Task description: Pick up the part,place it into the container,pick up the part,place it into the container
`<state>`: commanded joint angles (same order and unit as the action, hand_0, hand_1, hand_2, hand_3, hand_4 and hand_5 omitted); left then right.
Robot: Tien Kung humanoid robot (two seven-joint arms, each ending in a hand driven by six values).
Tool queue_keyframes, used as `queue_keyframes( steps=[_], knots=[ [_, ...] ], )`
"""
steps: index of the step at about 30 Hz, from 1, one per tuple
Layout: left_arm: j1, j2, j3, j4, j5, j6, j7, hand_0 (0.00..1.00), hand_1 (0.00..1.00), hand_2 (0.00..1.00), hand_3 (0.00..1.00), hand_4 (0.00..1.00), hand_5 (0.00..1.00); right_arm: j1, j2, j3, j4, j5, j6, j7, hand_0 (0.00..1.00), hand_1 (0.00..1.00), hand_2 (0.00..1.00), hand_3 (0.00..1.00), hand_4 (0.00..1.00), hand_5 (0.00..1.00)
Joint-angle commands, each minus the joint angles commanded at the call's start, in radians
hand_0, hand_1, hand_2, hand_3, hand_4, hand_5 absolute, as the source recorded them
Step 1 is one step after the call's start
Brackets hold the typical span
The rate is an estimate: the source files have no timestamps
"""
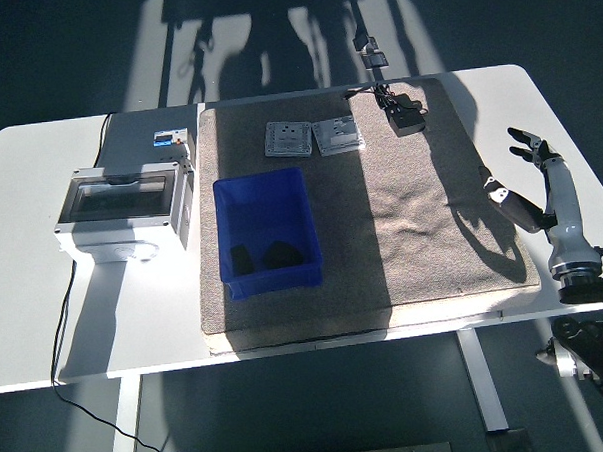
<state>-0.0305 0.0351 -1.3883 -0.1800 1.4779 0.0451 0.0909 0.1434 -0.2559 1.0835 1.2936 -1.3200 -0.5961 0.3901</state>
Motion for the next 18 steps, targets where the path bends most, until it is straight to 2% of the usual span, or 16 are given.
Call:
queue_keyframes(
  steps=[3,7,10,18],
  knots=[
    [-0.002,-0.005,0.020,0.000,-0.008,0.017,0.000,0.668,0.579,0.659,0.639,0.668,0.620,0.000,-0.003,0.006,0.009,0.014,-0.004,0.011,0.845,0.755,0.794,0.732,0.953,0.520],
    [-0.006,-0.015,0.074,0.000,-0.053,0.081,-0.003,0.668,0.579,0.659,0.639,0.668,0.620,-0.001,-0.011,0.013,0.025,0.033,-0.009,0.025,0.845,0.755,0.794,0.732,0.953,0.520],
    [-0.009,-0.019,0.103,0.000,-0.088,0.106,-0.004,0.666,0.578,0.658,0.632,0.654,0.632,-0.002,-0.017,0.014,0.034,0.039,-0.012,0.031,0.838,0.748,0.785,0.718,0.954,0.526],
    [-0.015,-0.035,0.129,0.000,-0.128,0.056,0.029,0.665,0.574,0.661,0.631,0.645,0.647,-0.035,-0.010,0.041,0.040,0.004,-0.020,0.020,0.833,0.744,0.778,0.710,0.950,0.529]
  ],
)
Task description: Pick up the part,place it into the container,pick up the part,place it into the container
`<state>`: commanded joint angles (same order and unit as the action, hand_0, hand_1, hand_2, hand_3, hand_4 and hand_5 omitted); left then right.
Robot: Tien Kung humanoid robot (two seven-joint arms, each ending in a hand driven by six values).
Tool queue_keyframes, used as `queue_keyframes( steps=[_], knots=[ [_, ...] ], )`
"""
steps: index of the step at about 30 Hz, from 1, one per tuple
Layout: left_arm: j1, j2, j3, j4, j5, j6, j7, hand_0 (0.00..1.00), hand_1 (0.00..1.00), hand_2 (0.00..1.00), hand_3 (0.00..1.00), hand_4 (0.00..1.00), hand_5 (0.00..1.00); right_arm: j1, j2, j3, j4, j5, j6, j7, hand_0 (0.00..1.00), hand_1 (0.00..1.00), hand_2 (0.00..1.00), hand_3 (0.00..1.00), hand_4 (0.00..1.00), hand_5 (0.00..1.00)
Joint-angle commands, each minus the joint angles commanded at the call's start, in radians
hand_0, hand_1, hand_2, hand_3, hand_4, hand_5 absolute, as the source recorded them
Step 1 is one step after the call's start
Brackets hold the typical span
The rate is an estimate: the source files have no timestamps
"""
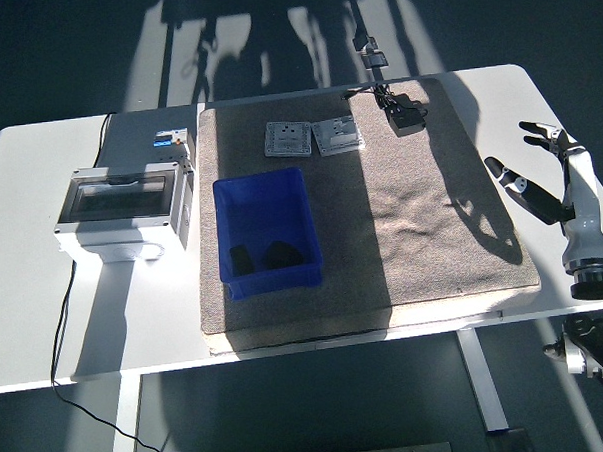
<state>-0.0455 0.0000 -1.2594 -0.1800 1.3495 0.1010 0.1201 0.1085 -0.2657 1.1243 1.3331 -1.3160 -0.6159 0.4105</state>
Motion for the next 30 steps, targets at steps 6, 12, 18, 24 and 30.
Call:
queue_keyframes(
  steps=[6,12,18,24,30],
  knots=[
    [-0.008,0.000,-0.011,0.000,0.012,-0.020,0.000,0.668,0.576,0.639,0.622,0.640,0.660,-0.006,-0.002,0.003,-0.010,-0.054,-0.014,-0.061,0.821,0.732,0.767,0.694,0.940,0.537],
    [-0.008,0.002,-0.041,0.000,0.052,-0.048,0.031,0.668,0.561,0.585,0.611,0.647,0.672,-0.010,0.003,0.004,-0.017,-0.064,-0.018,-0.081,0.817,0.728,0.767,0.685,0.874,0.513],
    [0.002,0.030,-0.079,0.000,0.104,-0.103,0.104,0.665,0.550,0.567,0.613,0.655,0.674,-0.009,0.017,-0.003,-0.015,-0.071,-0.020,-0.094,0.820,0.724,0.765,0.678,0.861,0.507],
    [0.003,0.043,-0.083,0.000,0.139,-0.146,0.173,0.669,0.542,0.552,0.601,0.660,0.661,-0.003,0.032,0.010,-0.014,-0.059,-0.020,-0.096,0.821,0.725,0.763,0.681,0.867,0.517],
    [0.006,0.049,-0.066,0.000,0.120,-0.134,0.192,0.668,0.542,0.548,0.605,0.667,0.662,0.016,0.051,0.034,0.011,0.033,-0.015,-0.088,0.821,0.723,0.761,0.675,0.865,0.517]
  ],
)
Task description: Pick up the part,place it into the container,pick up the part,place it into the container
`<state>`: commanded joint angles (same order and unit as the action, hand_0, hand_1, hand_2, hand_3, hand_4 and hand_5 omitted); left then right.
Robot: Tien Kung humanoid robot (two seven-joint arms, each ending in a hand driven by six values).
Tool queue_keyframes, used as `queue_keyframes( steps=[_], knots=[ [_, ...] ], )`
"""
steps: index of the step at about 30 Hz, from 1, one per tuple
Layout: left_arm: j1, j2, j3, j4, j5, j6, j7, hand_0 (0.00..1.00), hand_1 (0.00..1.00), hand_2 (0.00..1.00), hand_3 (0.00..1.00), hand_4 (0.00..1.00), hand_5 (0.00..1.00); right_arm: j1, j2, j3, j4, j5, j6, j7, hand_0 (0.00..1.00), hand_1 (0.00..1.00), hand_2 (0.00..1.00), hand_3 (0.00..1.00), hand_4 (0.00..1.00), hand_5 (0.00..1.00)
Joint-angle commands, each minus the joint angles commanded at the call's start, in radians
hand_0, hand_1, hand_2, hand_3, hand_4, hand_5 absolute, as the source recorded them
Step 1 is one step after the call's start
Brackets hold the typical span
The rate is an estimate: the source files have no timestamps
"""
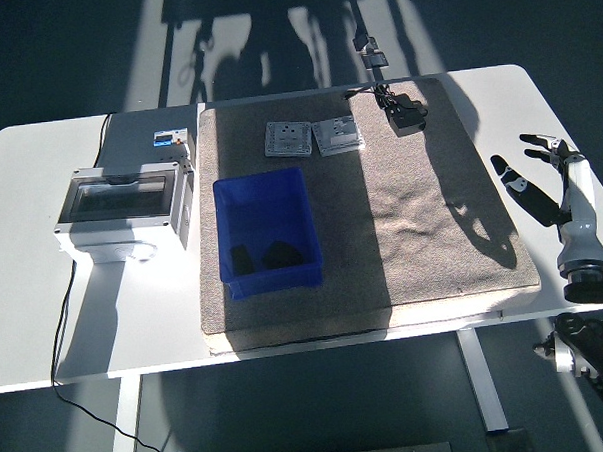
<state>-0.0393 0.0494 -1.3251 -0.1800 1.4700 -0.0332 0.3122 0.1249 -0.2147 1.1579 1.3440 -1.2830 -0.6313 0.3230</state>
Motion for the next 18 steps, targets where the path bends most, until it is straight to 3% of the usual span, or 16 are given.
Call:
queue_keyframes(
  steps=[5,12,18],
  knots=[
    [-0.002,0.010,0.002,0.000,0.004,0.019,0.008,0.678,0.541,0.546,0.610,0.672,0.659,-0.003,0.009,0.043,0.031,0.098,0.004,0.021,0.814,0.725,0.762,0.676,0.863,0.515],
    [-0.016,0.037,0.045,0.000,-0.050,0.006,0.007,0.690,0.543,0.538,0.615,0.672,0.662,-0.031,0.004,0.105,0.026,0.199,-0.002,0.044,0.809,0.724,0.760,0.668,0.825,0.490],
    [-0.016,0.045,0.010,0.000,-0.037,0.023,0.001,0.682,0.533,0.526,0.604,0.675,0.659,0.006,0.005,0.044,0.025,0.241,-0.014,0.075,0.807,0.723,0.754,0.660,0.817,0.485]
  ],
)
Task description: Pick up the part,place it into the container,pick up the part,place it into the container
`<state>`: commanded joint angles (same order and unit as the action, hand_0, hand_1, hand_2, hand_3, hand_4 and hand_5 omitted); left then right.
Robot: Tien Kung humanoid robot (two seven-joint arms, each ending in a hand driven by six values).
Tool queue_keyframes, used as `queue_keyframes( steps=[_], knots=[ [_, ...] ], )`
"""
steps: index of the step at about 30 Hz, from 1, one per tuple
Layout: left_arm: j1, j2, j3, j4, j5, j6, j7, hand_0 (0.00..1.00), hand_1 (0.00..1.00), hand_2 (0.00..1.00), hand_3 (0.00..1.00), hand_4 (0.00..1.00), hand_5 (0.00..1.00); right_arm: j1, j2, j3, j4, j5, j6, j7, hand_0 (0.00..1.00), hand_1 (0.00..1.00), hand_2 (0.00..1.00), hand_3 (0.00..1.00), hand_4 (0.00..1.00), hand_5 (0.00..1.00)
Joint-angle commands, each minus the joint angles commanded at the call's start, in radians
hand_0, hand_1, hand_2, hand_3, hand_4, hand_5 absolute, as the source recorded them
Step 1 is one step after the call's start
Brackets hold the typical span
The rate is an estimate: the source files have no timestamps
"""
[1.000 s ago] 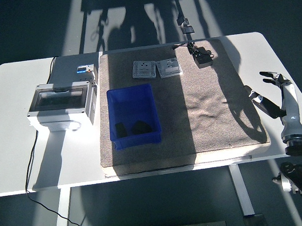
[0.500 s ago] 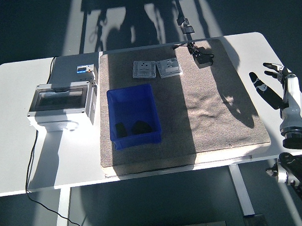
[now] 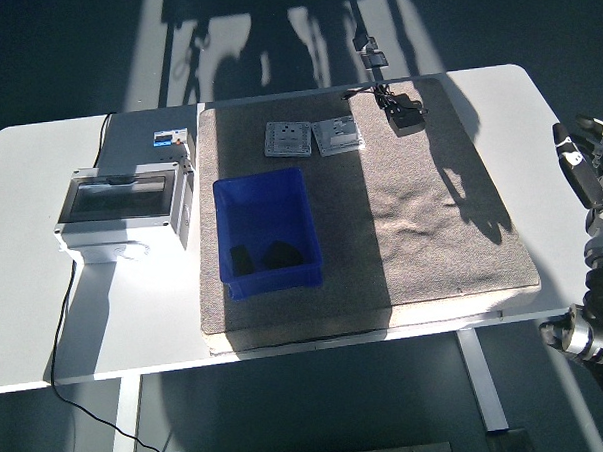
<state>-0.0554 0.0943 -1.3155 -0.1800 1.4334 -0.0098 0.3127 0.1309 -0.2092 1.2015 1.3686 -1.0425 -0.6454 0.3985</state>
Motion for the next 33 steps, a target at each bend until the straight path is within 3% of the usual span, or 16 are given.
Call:
queue_keyframes(
  steps=[7,12,20,31,33],
  knots=[
    [0.001,-0.012,-0.034,0.000,0.070,0.004,-0.001,0.679,0.529,0.518,0.606,0.679,0.655,0.000,-0.005,-0.041,-0.012,0.044,0.000,0.041,0.816,0.728,0.752,0.656,0.814,0.485],
    [0.008,-0.024,-0.029,0.000,0.062,0.007,-0.001,0.681,0.531,0.524,0.607,0.676,0.662,-0.025,-0.010,-0.071,-0.023,0.077,0.005,0.069,0.817,0.734,0.755,0.665,0.822,0.485],
    [0.016,-0.026,-0.076,0.000,0.118,0.007,-0.007,0.680,0.519,0.514,0.596,0.685,0.646,-0.022,0.000,-0.022,-0.030,0.067,0.001,0.087,0.814,0.732,0.756,0.667,0.831,0.514],
    [0.021,-0.040,-0.058,0.000,0.115,0.005,-0.026,0.679,0.518,0.508,0.578,0.678,0.629,-0.017,-0.008,-0.042,-0.029,0.095,0.004,0.126,0.812,0.730,0.749,0.667,0.834,0.523],
    [0.018,-0.041,-0.050,0.000,0.111,0.002,-0.029,0.676,0.513,0.495,0.554,0.668,0.589,-0.015,-0.011,-0.048,-0.029,0.101,0.005,0.132,0.810,0.721,0.746,0.666,0.833,0.542]
  ],
)
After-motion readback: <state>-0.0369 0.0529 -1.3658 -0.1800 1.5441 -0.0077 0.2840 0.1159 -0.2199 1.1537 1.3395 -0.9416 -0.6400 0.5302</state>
